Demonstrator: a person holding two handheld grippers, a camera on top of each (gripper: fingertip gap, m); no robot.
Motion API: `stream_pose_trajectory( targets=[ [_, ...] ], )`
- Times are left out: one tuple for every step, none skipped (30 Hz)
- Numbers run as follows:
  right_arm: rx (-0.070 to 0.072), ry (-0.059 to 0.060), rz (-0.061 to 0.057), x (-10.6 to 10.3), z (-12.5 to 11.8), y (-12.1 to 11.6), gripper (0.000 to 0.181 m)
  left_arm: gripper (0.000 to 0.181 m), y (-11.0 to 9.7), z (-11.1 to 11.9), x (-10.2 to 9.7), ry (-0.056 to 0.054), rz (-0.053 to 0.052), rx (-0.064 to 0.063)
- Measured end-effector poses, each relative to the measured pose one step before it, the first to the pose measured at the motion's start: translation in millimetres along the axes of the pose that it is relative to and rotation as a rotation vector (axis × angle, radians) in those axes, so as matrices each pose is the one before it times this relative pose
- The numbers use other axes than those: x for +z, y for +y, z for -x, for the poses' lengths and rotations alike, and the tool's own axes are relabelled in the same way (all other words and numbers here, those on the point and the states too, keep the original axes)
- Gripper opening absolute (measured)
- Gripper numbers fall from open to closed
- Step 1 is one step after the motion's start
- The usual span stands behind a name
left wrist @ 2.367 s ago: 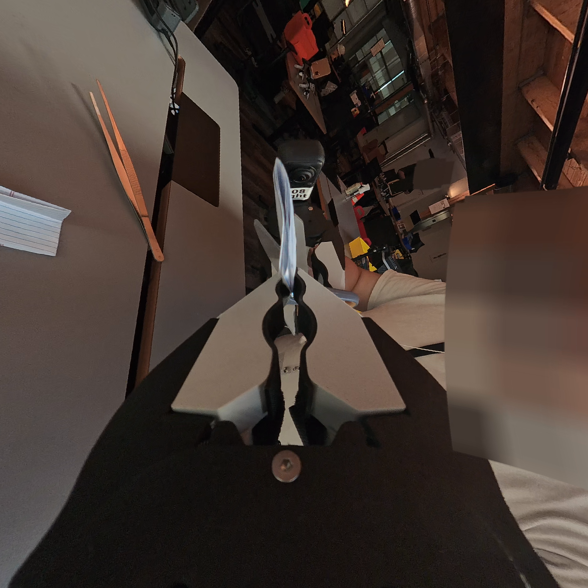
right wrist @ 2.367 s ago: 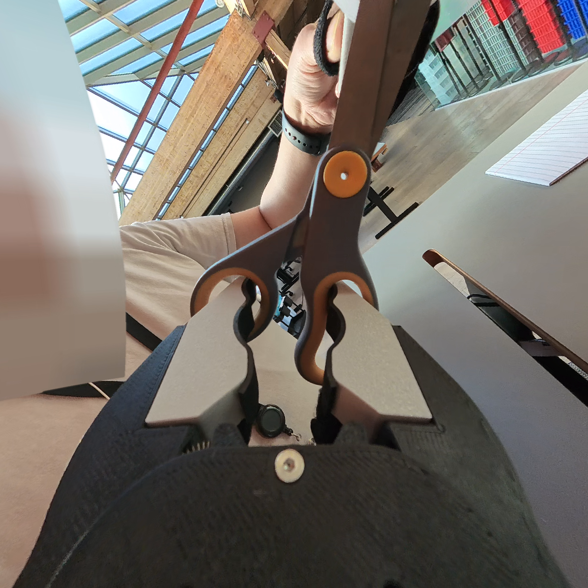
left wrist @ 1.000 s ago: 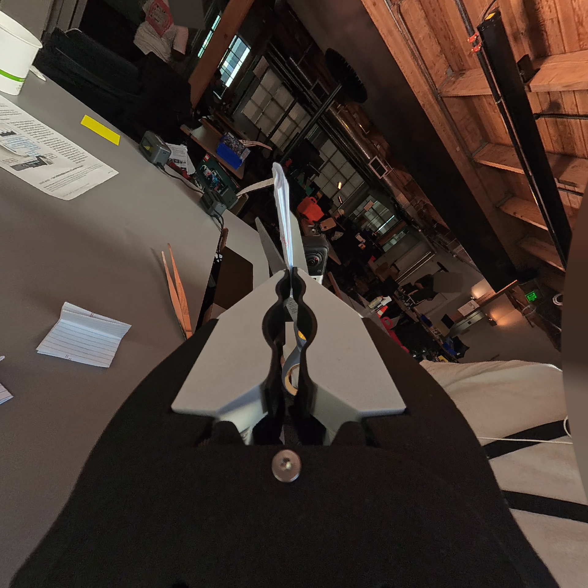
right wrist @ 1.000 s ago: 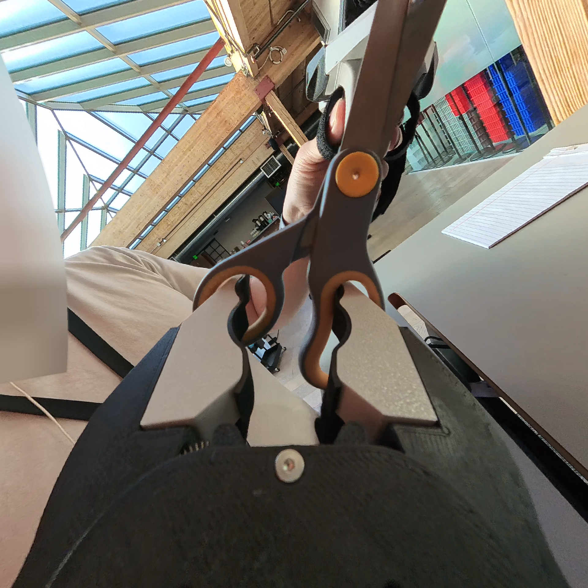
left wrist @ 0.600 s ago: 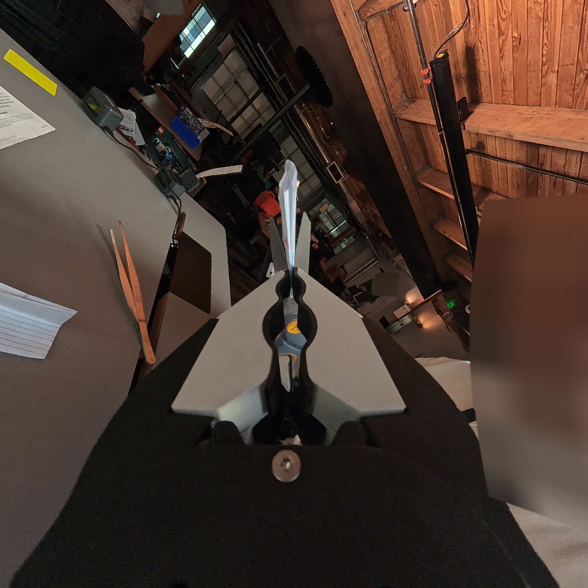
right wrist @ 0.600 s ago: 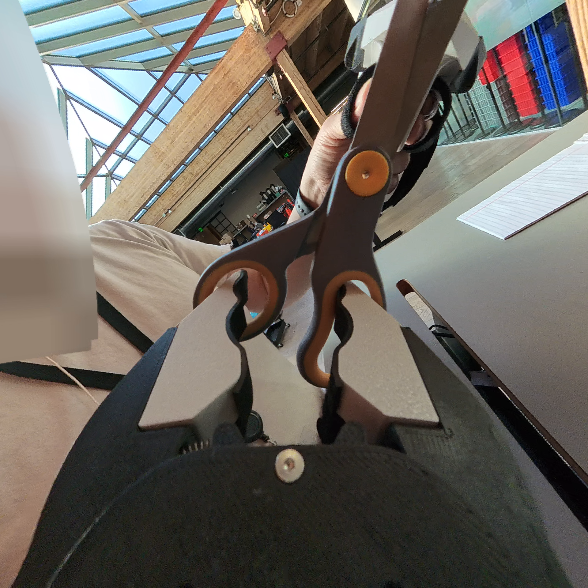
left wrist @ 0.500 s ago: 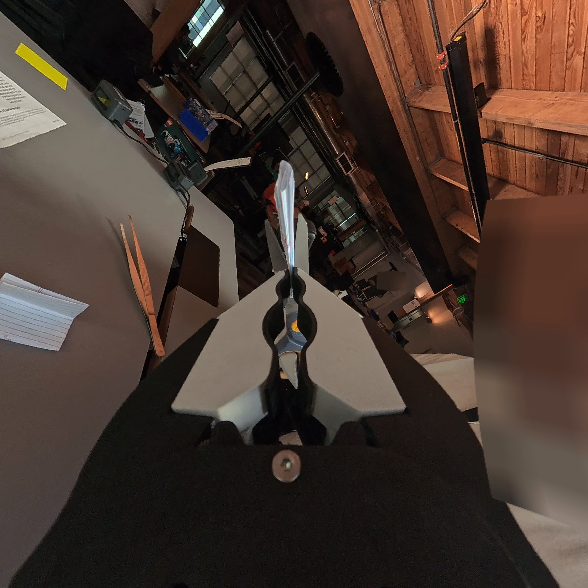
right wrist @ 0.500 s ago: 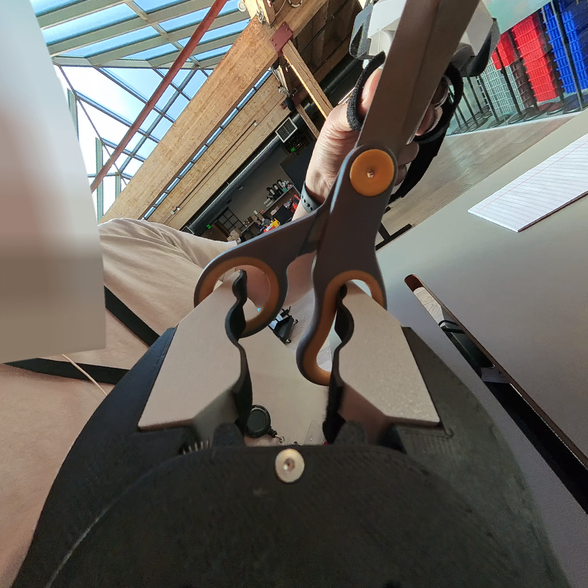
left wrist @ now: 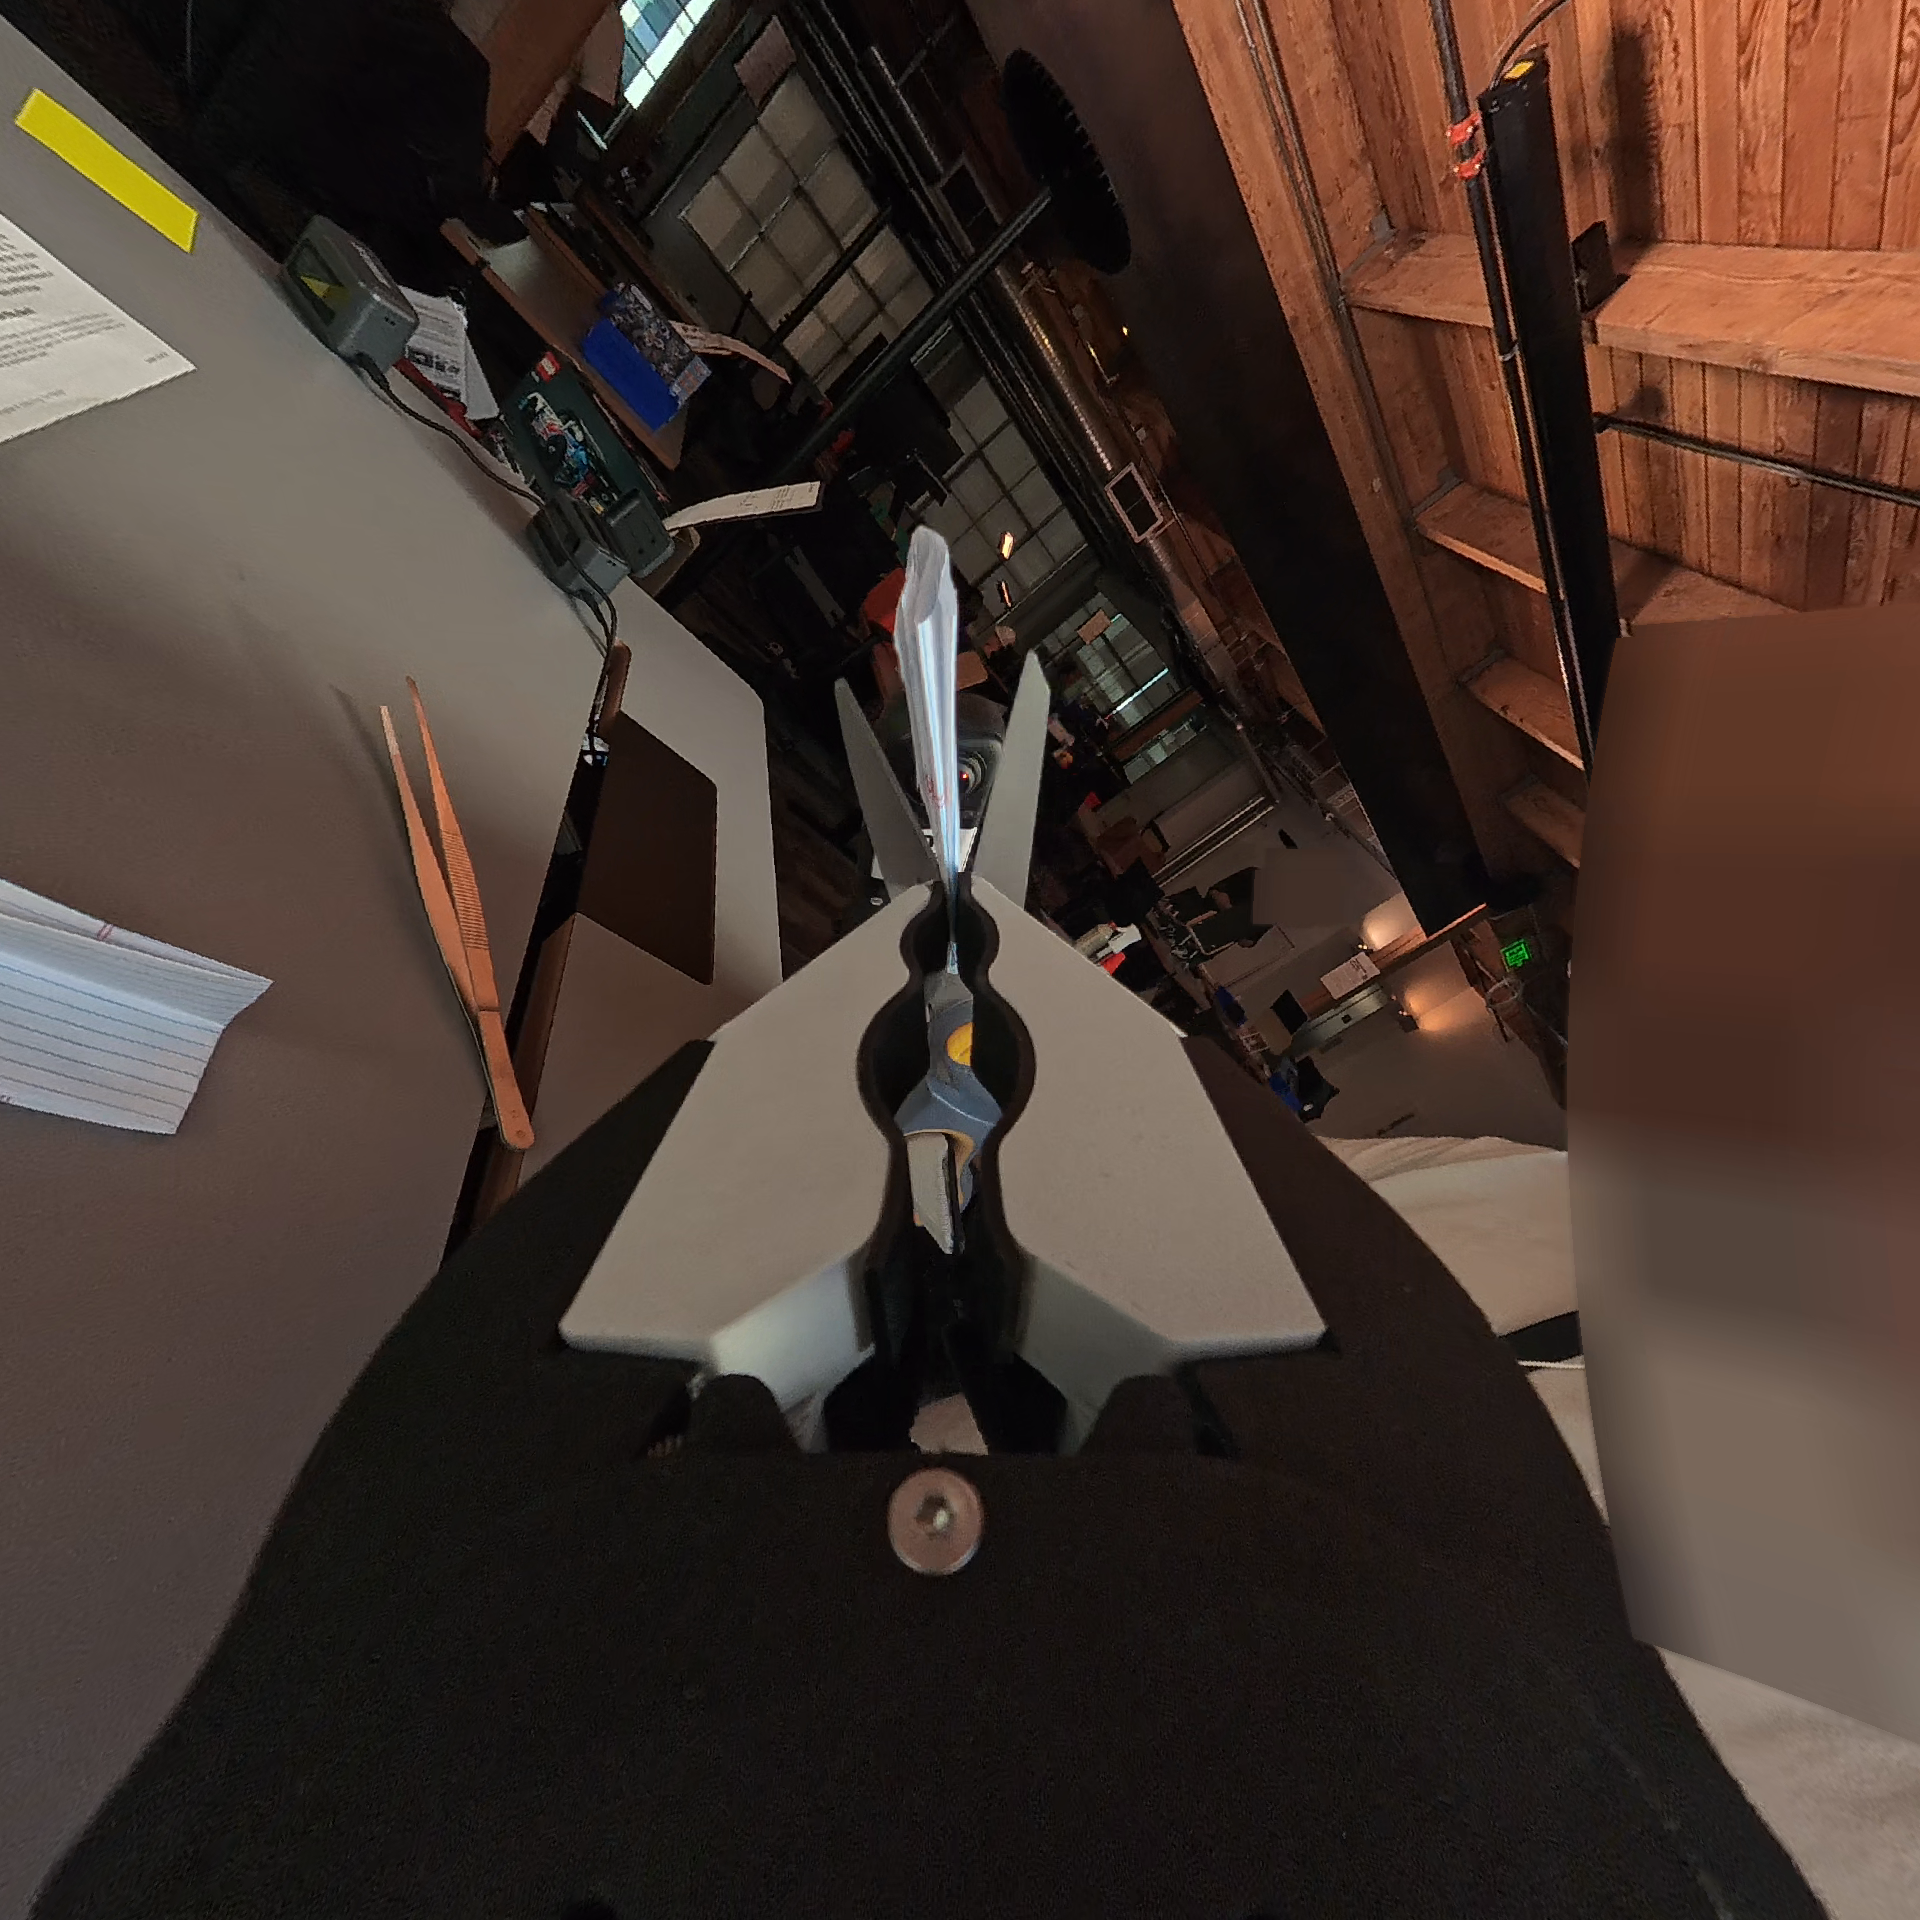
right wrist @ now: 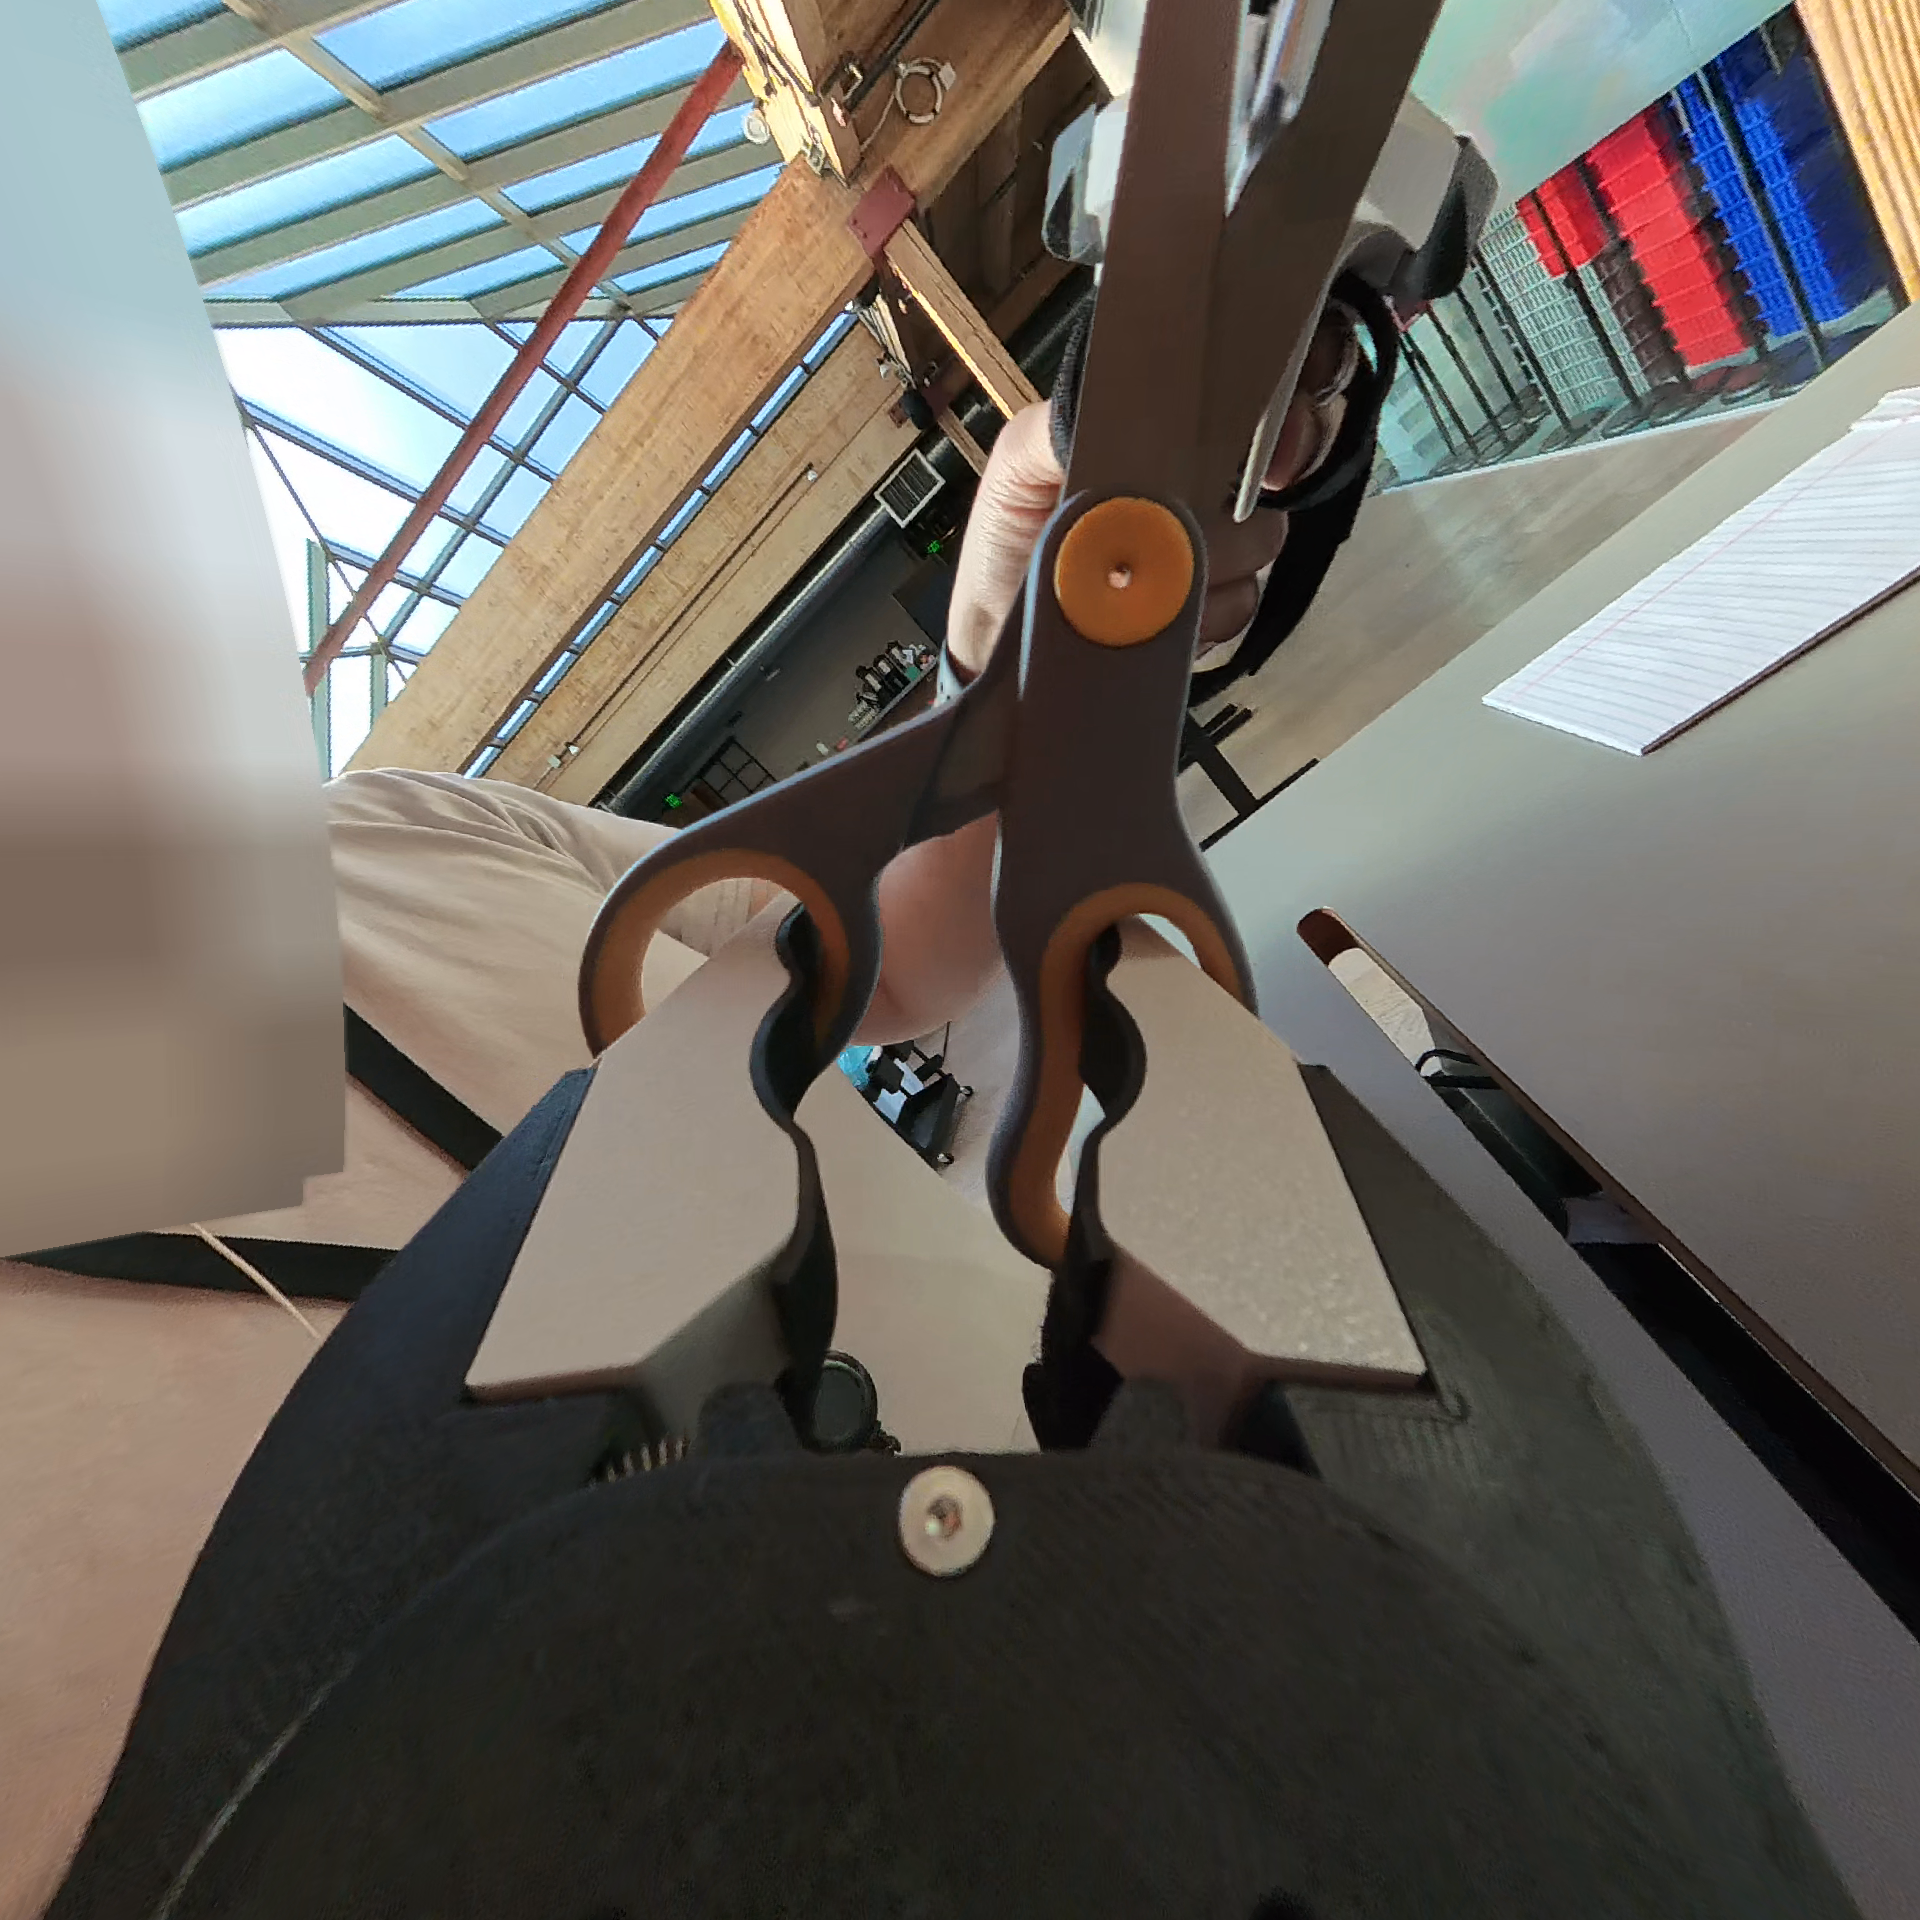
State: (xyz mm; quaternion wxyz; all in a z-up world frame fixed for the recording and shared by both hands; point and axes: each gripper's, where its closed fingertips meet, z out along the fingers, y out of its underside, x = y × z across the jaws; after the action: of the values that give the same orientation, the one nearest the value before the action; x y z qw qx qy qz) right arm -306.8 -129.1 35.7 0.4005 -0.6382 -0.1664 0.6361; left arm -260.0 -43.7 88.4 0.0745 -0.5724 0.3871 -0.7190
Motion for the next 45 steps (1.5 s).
stream_pose_trajectory(
  targets=[
    [0.0004,0.0142,0.0039,-0.11,-2.41,0.84,0.047,0.0,1.51,1.3,0.79,-0.0118,0.0089,0.0063],
    [0.0088,0.0064,-0.0046,-0.45,-1.46,-0.63,0.047,0.0,1.13,1.48,0.73,-0.0125,0.0051,0.0063],
    [0.0115,-0.0005,-0.0067,-0.27,-0.69,-1.16,0.047,0.0,0.35,1.41,0.42,-0.0111,0.0011,0.006],
    [0.0065,-0.0066,-0.005,0.23,0.51,-0.59,0.047,0.0,-0.17,0.53,0.15,-0.0048,-0.0015,0.0041],
    [0.0022,-0.0043,-0.0044,0.4,0.27,-0.37,0.046,0.0,-0.15,-0.16,-0.05,-0.0003,-0.0011,0.001],
    [-0.0021,0.0058,-0.0027,0.27,-0.8,-0.06,0.046,0.0,0.17,0.21,-0.1,-0.0026,0.0002,0.0016],
    [-0.0047,0.0146,0.0034,0.22,-2.01,0.78,0.046,0.0,0.48,0.73,-0.19,-0.0061,0.002,0.0027],
    [-0.0085,0.0172,0.0073,0.24,-2.44,1.26,0.045,0.0,0.83,0.67,-0.25,-0.0056,0.0042,0.0013],
    [-0.0059,0.0112,0.0072,0.27,-1.88,1.48,0.045,0.0,0.79,0.57,-0.32,-0.0043,0.0052,0.0003],
    [0.0026,-0.0014,0.0003,0.22,-0.49,0.5,0.045,0.0,0.58,0.54,-0.33,-0.0043,0.0046,0.0002],
    [0.011,-0.0054,-0.0008,0.24,0.0,0.23,0.046,0.0,0.56,0.61,-0.36,-0.0055,0.0062,0.0016],
    [0.0099,-0.0048,0.0007,0.3,0.09,0.42,0.046,0.0,0.97,0.83,-0.46,-0.0088,0.0111,0.0044],
    [0.0075,-0.003,0.006,0.33,0.17,1.59,0.045,0.0,1.56,0.84,-0.58,-0.0088,0.0174,0.005],
    [0.0059,-0.0049,0.0098,0.21,0.7,2.08,0.045,0.0,1.82,-0.04,-0.67,-0.0042,0.0189,0.0026],
    [0.0022,-0.0048,0.0028,-0.19,1.06,0.91,0.045,0.0,1.41,-0.37,-0.61,-0.0016,0.015,0.0009],
    [0.0016,-0.0009,0.0093,0.01,0.92,1.52,0.045,0.0,1.37,-0.3,-0.38,-0.0019,0.0121,0.0003],
    [-0.0037,0.0061,0.0075,0.07,-0.01,1.26,0.045,0.0,1.34,-0.09,-0.44,-0.0023,0.0103,-0.0007],
    [-0.0035,0.0057,0.0055,0.24,-0.02,0.89,0.045,0.0,0.71,0.01,-0.41,-0.0023,0.0061,-0.0003],
    [0.001,0.0018,0.0006,0.45,0.26,0.3,0.045,0.0,0.29,-0.06,-0.2,-0.0013,0.0015,0.0011],
    [0.0007,-0.0005,-0.0018,0.3,0.36,-0.28,0.044,0.0,-0.1,-0.26,-0.2,-0.0001,-0.0022,0.0018],
    [-0.0026,0.001,-0.0054,0.43,0.27,-0.58,0.044,0.0,-0.25,-0.26,-0.01,0.0013,-0.0039,0.0002],
    [-0.0048,0.0047,-0.0001,0.71,-0.43,0.5,0.044,0.0,0.14,-0.14,-0.02,0.002,-0.0015,-0.0015],
    [-0.0038,0.0036,0.001,0.35,-0.25,0.56,0.043,0.0,0.47,0.09,-0.03,0.0017,0.0002,-0.0012],
    [-0.0002,-0.0012,0.0,0.23,0.29,0.58,0.043,0.0,0.57,0.08,0.04,0.0017,0.0,-0.0016],
    [0.001,-0.0015,0.0022,0.03,0.12,0.87,0.042,0.0,0.72,0.18,0.09,0.0008,0.0001,-0.002],
    [-0.0026,0.0039,0.0032,-0.01,-0.38,0.95,0.041,0.0,0.68,0.67,0.17,-0.0019,0.0001,-0.0008],
    [-0.0065,0.004,0.0031,0.05,-0.01,1.04,0.038,0.0,0.48,0.29,0.19,0.0011,-0.0008,-0.0011],
    [-0.0064,0.0007,0.0052,0.52,0.42,1.05,0.037,0.0,0.16,-1.01,0.3,0.0101,-0.0031,-0.0039],
    [-0.012,0.0038,0.0005,0.44,-0.34,0.26,0.037,0.0,-0.56,-1.79,0.18,0.0159,-0.007,-0.006],
    [-0.0179,0.0058,-0.0047,0.17,-0.71,-0.36,0.038,0.0,-0.83,-1.73,-0.09,0.0154,-0.007,-0.0061],
    [0.0026,-0.012,-0.0049,0.14,1.27,-0.28,0.038,0.0,-0.41,-0.66,-0.08,0.0076,-0.0033,-0.0034],
    [0.0127,-0.0185,-0.0115,-0.09,1.95,-1.61,0.039,0.0,-0.97,0.28,-0.04,-0.0009,-0.0083,0.002],
    [0.0007,-0.0113,-0.0211,0.01,0.97,-3.08,0.042,0.0,-2.06,0.23,-0.1,-0.001,-0.0175,0.0014],
    [-0.0101,-0.0101,-0.0208,0.9,1.36,-2.94,0.05,0.0,-2.57,0.33,-0.13,0.0015,-0.023,-0.0043],
    [-0.0143,0.0031,-0.0139,1.21,-0.14,-2.37,0.052,0.0,-2.74,-0.08,-0.03,0.0086,-0.0285,-0.0088],
    [-0.0165,0.0096,-0.0082,1.19,-0.9,-1.93,0.043,0.0,-2.43,-1.62,0.47,0.0242,-0.0316,-0.0156],
    [-0.0131,-0.0047,-0.0134,1.35,1.07,-2.25,0.04,0.0,-1.79,-2.4,0.92,0.0342,-0.0312,-0.0226],
    [0.004,-0.0047,-0.0062,1.18,0.18,-1.37,0.04,0.0,-0.98,-1.27,0.84,0.0291,-0.0262,-0.0243],
    [0.0058,0.0019,-0.0005,0.77,-1.55,-0.05,0.04,0.0,-0.51,0.85,0.55,0.0161,-0.0206,-0.0218],
    [-0.0023,0.0101,-0.005,0.27,-2.81,-0.19,0.04,0.0,-0.47,2.02,0.12,0.0068,-0.0201,-0.0156],
    [-0.0059,0.0095,-0.0071,0.12,-2.56,-0.18,0.04,0.0,-0.35,1.79,0.31,0.0054,-0.0195,-0.0128],
    [-0.0028,0.0047,-0.0043,0.38,-1.95,0.34,0.04,0.0,-0.23,1.53,0.62,0.006,-0.02,-0.0142],
    [-0.0028,0.0072,-0.0016,0.37,-2.35,0.57,0.04,0.0,-0.01,1.7,0.88,0.003,-0.0204,-0.0112],
    [-0.0064,0.0129,0.0032,0.41,-2.79,1.05,0.039,0.0,0.51,1.89,0.91,-0.0001,-0.0153,-0.006],
    [-0.0083,0.0075,0.0104,0.76,-1.83,2.22,0.04,0.0,1.32,1.39,1.08,0.0011,-0.0042,-0.0056]
  ],
)
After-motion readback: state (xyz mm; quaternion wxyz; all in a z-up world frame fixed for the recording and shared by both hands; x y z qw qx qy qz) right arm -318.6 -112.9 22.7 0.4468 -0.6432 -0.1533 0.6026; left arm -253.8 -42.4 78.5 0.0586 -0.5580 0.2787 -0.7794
